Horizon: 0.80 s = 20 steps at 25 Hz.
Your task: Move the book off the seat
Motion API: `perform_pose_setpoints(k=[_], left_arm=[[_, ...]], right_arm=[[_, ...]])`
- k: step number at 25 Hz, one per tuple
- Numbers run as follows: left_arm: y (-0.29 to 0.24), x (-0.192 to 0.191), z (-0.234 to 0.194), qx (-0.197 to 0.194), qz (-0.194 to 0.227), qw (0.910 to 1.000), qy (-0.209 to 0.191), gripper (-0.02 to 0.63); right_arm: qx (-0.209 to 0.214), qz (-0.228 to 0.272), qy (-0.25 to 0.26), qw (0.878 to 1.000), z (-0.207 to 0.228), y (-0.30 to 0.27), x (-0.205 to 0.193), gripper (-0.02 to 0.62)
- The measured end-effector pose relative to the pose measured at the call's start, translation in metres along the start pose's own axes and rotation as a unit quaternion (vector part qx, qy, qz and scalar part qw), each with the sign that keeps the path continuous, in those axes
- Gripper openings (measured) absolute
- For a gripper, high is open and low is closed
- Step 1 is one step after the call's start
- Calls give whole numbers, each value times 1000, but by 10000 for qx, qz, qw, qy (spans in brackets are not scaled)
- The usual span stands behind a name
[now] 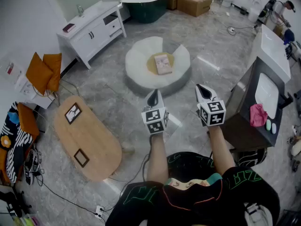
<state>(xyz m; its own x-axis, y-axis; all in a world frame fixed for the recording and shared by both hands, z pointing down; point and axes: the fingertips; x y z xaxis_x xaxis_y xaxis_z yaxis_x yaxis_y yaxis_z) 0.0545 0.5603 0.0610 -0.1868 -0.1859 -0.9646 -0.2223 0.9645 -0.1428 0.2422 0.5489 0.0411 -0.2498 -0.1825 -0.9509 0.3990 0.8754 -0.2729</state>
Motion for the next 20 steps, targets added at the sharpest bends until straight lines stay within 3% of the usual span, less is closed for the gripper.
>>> perform_pose_setpoints(k=[4,7,13,17,20], left_arm=[[-1,-1,-3,23,-36,10000,-38,11],[-3,-1,-2,0,-22,10000,4,11],[-8,-3,-5,172,219,9996,111,11],[-24,-8,-8,221,241,9994,149,11],[-46,-9,-15,312,194,9993,57,11]], right_arm=[[-82,407,-303,9987,2,3,11,3],[-13,407,-361,9985,2,2,13,3],[427,477,-581,9963,7,3,4,3],[281,619,-715,9951,31,-8,0,3],[75,519,-539,9972,51,-33,-2,3]])
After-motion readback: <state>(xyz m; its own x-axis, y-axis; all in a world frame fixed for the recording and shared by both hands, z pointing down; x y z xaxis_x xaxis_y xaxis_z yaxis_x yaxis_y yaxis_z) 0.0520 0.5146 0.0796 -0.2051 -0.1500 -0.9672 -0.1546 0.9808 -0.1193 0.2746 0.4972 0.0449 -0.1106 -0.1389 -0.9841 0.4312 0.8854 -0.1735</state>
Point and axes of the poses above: the fingertips, and each gripper's own axes: y backward along the fingers, z to its right, x out of its top, and after that the axes turned 3 degrees about y, right-handed
